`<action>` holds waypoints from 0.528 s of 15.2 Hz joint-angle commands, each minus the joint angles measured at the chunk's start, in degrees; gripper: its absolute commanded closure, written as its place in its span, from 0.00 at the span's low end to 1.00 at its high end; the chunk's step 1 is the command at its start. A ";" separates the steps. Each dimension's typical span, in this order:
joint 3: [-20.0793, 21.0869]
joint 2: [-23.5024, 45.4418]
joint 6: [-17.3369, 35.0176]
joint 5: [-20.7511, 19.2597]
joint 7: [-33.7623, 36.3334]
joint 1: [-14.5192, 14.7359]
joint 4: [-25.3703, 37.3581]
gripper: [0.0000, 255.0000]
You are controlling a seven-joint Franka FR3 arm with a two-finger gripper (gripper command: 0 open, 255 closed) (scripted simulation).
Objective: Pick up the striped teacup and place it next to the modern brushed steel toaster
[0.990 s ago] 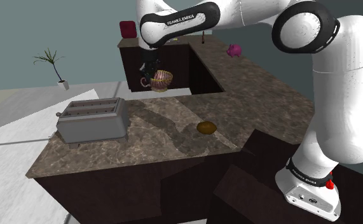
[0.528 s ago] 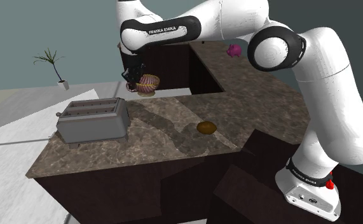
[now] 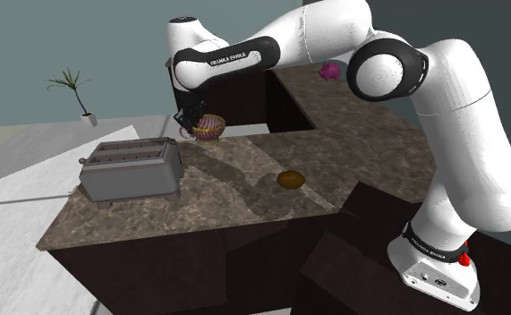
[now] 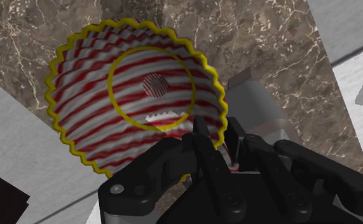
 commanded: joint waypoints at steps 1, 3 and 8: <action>-0.03 0.13 1.55 -0.06 0.08 -0.07 -1.33 1.00; -0.06 0.38 2.93 -0.12 0.20 -0.09 -2.47 1.00; -0.16 1.23 6.23 -0.31 0.51 -0.12 -4.93 1.00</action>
